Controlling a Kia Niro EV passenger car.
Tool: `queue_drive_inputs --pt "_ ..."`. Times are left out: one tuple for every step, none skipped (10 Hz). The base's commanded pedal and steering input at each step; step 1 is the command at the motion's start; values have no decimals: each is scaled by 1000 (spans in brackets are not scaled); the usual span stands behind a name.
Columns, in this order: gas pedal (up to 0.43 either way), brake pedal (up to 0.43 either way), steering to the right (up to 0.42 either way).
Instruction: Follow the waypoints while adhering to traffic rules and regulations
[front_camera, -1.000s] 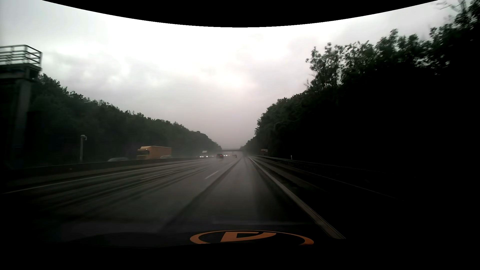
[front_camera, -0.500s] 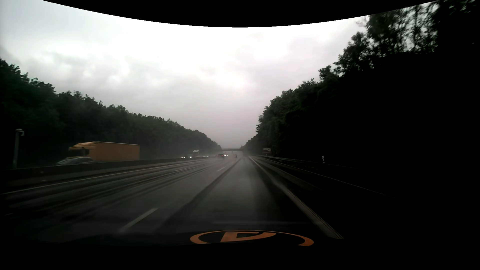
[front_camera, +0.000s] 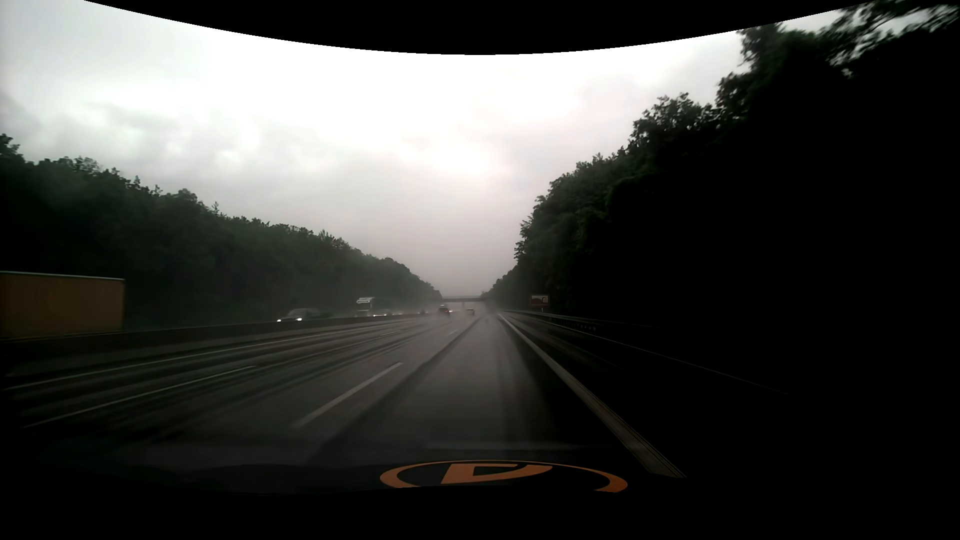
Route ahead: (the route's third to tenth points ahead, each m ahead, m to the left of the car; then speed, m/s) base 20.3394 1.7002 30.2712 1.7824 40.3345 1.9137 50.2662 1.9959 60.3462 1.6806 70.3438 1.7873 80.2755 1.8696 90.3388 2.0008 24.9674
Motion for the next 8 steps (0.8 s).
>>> queue_drive_inputs --pt "47 0 -2" --pt "47 0 -3" --pt "47 0 -2" --pt "59 0 -2" --pt "67 0 -2" --pt "67 0 -2" --pt "67 0 -3" --pt "67 0 -2"
